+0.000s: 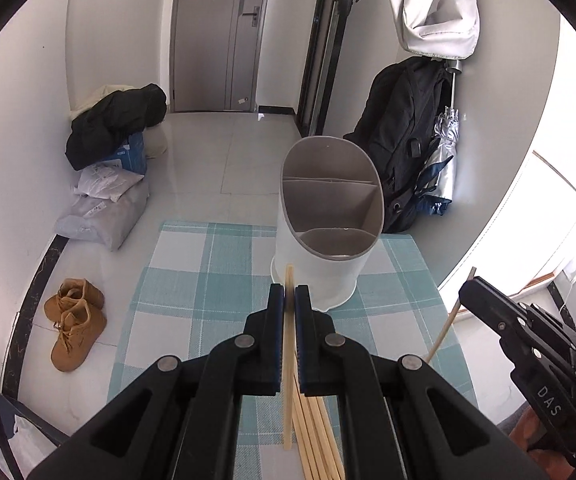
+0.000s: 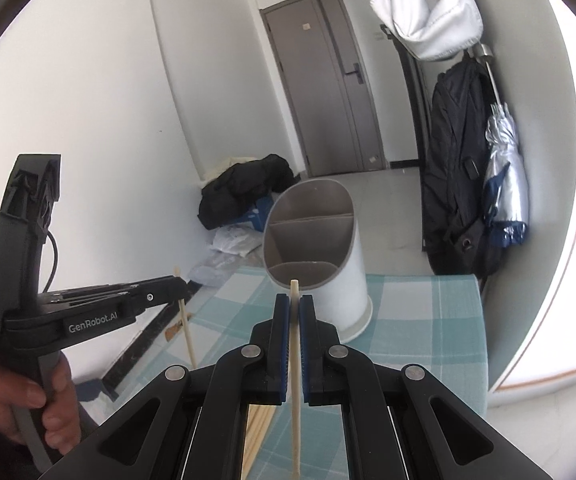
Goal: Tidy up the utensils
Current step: 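Carry both chopsticks over the white holder and open both grippers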
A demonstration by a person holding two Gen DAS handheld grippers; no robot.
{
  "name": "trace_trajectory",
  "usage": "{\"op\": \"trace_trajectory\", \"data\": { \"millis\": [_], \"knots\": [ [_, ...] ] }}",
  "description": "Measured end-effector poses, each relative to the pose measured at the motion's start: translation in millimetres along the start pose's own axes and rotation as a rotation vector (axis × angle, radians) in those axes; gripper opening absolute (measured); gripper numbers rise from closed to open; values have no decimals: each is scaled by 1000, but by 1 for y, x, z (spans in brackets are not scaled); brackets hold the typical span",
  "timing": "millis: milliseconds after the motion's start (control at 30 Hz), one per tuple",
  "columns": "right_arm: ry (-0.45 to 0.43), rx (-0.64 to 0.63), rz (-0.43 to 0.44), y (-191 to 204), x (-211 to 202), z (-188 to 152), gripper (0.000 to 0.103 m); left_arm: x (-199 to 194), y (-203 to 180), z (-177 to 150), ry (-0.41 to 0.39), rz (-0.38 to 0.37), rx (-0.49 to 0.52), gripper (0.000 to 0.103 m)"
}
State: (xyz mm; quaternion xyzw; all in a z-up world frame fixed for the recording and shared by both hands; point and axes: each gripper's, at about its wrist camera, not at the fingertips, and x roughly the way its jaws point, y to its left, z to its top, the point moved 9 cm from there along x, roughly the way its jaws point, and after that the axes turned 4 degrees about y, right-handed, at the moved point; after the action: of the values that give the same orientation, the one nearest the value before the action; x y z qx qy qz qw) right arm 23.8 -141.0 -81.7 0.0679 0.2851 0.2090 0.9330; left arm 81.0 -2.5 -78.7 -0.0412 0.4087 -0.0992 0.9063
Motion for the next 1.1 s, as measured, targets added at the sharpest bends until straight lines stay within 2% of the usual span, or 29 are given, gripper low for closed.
{"op": "trace_trajectory", "data": {
  "millis": [633,933,1100],
  "knots": [
    [-50,-21,-9,10,-7,17,4,-14,-15,13,56,-65,30,1],
    [-65,-10,-7,4,-9,49,4,-28,-32,58,45,-134,3,1],
    [-115,-9,7,0,-19,96,4,-39,-36,98,23,-168,-12,1]
  ]
}}
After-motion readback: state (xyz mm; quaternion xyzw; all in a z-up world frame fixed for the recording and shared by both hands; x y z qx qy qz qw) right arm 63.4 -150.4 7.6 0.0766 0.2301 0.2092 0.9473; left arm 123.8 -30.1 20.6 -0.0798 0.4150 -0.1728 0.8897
